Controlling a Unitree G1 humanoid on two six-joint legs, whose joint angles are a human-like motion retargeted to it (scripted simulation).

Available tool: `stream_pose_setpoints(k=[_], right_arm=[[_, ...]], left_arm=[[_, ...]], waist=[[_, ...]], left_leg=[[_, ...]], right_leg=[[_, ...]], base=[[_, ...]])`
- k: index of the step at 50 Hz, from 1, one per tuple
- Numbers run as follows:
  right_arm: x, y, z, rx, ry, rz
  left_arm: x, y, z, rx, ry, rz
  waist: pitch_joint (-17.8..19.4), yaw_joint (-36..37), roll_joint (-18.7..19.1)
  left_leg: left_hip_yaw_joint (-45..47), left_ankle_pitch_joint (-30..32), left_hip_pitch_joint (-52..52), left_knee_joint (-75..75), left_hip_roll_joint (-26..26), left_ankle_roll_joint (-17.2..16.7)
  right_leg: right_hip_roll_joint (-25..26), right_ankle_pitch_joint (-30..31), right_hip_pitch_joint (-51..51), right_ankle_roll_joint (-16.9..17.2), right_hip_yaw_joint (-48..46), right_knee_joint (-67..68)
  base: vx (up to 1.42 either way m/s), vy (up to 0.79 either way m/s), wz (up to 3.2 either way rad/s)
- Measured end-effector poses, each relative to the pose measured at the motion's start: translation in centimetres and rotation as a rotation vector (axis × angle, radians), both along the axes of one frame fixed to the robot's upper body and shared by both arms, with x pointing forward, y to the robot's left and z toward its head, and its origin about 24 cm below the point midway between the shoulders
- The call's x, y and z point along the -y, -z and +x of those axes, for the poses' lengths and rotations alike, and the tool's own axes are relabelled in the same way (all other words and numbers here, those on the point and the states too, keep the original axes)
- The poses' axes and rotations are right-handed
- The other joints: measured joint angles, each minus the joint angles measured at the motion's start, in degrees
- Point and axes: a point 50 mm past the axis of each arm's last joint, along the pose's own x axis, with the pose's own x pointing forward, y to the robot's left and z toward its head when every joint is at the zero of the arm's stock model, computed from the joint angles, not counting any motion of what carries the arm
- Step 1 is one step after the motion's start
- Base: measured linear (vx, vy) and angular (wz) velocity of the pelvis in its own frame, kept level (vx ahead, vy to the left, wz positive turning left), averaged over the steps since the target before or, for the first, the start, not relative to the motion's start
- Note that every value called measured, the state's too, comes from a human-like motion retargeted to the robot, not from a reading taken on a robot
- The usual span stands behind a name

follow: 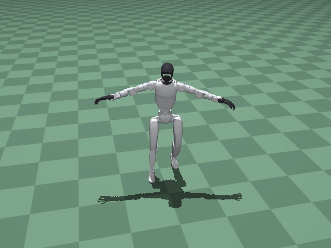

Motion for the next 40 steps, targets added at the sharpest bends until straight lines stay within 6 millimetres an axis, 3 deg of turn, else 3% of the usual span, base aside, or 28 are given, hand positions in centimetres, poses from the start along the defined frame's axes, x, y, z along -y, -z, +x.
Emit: stream_pose_setpoints(k=[3,5,8,10,12,13,16,20,23,25,27,28,30,33,35,38,40], right_arm=[[0.3,0.2,-1.4,0.064,0.058,-0.023],[0.8,-1.1,-2.4,0.134,0.093,-0.08],[1.7,-4.7,-4.3,0.23,0.117,-0.153],[2.2,-7.1,-5.8,0.299,0.154,-0.173],[2.3,-8.0,-7.0,0.358,0.207,-0.175],[2.3,-7.9,-7.4,0.376,0.232,-0.177],[2.2,-6.0,-7.3,0.326,0.24,-0.187],[1.4,-2.6,-5.3,0.113,0.09,-0.186],[0.4,-0.3,-3.2,0.022,-0.03,-0.163],[-0.3,1.0,-1.8,0.027,-0.079,-0.13],[-1.0,2.0,0.1,0.093,-0.09,-0.087],[-1.3,2.3,1.1,0.137,-0.083,-0.07],[-1.8,2.1,2.9,0.223,-0.066,-0.05],[-3.2,0.9,6.9,0.284,-0.159,-0.044],[-5.1,0.2,10.6,0.273,-0.3,-0.049],[-8.6,2.9,13.9,0.209,-0.443,-0.019],[-10.2,6.8,13.6,0.148,-0.43,0.04]], left_arm=[[-0.2,-1.7,0.6,0.073,-0.001,0.087],[-0.4,-3.4,1.0,0.138,-0.002,0.162],[-0.5,-6.1,1.7,0.184,0.009,0.21],[-0.5,-7.4,1.6,0.17,-0.003,0.205],[-0.5,-7.6,1.2,0.118,-0.039,0.184],[-0.5,-7.4,1.0,0.091,-0.059,0.177],[-0.2,-4.5,1.2,0.003,-0.076,0.148],[1.1,3.3,0.9,-0.076,-0.031,0.001],[2.6,8.8,-1.4,-0.084,-0.054,-0.155],[3.6,11.4,-3.3,-0.085,-0.088,-0.238],[4.2,12.7,-5.4,-0.078,-0.125,-0.275],[4.4,13.1,-6.2,-0.072,-0.141,-0.277],[4.7,13.6,-7.4,-0.063,-0.17,-0.27],[6.0,15.5,-9.0,-0.104,-0.231,-0.341],[7.7,17.6,-9.9,-0.15,-0.268,-0.447],[10.2,20.6,-9.2,-0.21,-0.208,-0.54],[11.1,21.7,-7.4,-0.253,-0.103,-0.522]], waist=[[-0.4,-2.0,2.0],[0.4,-3.2,4.5],[3.5,-4.1,8.5],[6.6,-4.5,7.9],[9.3,-3.6,5.3],[10.2,-2.5,4.1],[9.2,2.4,1.6],[2.1,7.7,-0.3],[-2.8,12.4,-1.7],[-4.5,15.7,-3.8],[-3.8,17.6,-6.1],[-2.8,18.2,-6.7],[0.3,19.2,-6.3],[6.2,18.9,-2.9],[8.7,16.1,-1.6],[7.0,9.0,-2.3],[3.9,5.8,-3.1]], left_leg=[[-8.9,9.5,5.1,-6.3,0.6,-2.4],[-12.3,7.5,7.3,-8.6,3.3,-5.0],[-9.8,-11.1,8.4,-13.7,8.3,-6.1],[-7.4,-22.4,5.0,-10.8,7.0,-1.8],[-5.8,-28.1,-2.0,-0.3,4.2,3.3],[-4.1,-28.9,-5.4,4.2,3.6,3.2],[3.8,-25.2,-8.1,3.8,4.4,-0.2],[16.0,-12.6,-3.8,-13.0,5.3,-3.3],[26.0,-5.1,-1.0,-18.9,7.5,-4.6],[30.1,-4.4,-0.1,-15.8,9.2,-2.7],[27.5,-8.9,-2.0,-2.0,12.0,1.1],[23.5,-11.8,-4.2,7.4,13.6,2.5],[12.8,-17.0,-8.9,25.4,15.0,2.8],[1.0,-22.6,-12.5,44.0,13.3,3.0],[-1.6,-25.2,-14.1,50.0,11.8,5.5],[-1.2,-24.8,-15.1,44.3,7.0,7.9],[-0.2,-21.9,-13.8,32.2,2.7,7.2]], right_leg=[[1.3,-3.2,-1.5,-2.4,-2.0,3.7],[2.8,-7.8,-2.6,-3.8,-3.4,10.5],[1.8,-19.4,-8.1,-3.6,-7.5,32.9],[-3.0,-26.4,-11.0,-3.9,-8.4,47.6],[-6.9,-31.2,-11.3,-5.3,-6.1,54.7],[-7.6,-32.6,-10.9,-5.8,-4.4,56.0],[-7.2,-30.9,-6.5,-3.8,-0.9,49.0],[-8.2,-24.0,2.0,1.8,-6.1,27.1],[-9.2,-15.3,5.7,3.5,-14.1,17.0],[-11.2,-7.5,7.9,3.5,-19.6,13.6],[-13.8,-4.0,10.9,3.5,-25.3,12.0],[-14.3,-5.9,12.4,3.8,-26.6,11.5],[-12.8,-14.1,14.5,3.7,-23.5,11.0],[-8.6,-27.3,12.5,-1.9,-11.8,19.6],[-6.2,-31.5,8.1,-5.3,-5.5,28.3],[-3.7,-26.3,6.8,-4.1,-0.1,25.3],[-2.5,-17.8,8.3,-1.5,4.5,17.0]], base=[[-1.1,0.03,-0.07],[-1.15,0.07,0.05],[-1.16,0.13,0.05],[-1.12,0.1,0.07],[-1.01,0.03,-0.49],[-0.86,-0.02,-1.21],[-0.64,-0.08,-2.03],[-0.42,-0.25,-2.7],[-0.32,-0.45,-3.67],[-0.23,-0.53,-4.04],[-0.18,-0.58,-3.81],[-0.16,-0.61,-3.51],[-0.15,-0.61,-3.27],[-0.11,-0.51,-3.07],[-0.01,-0.35,-2.6],[0.15,-0.16,-1.94],[0.24,0.0,-2.11]])
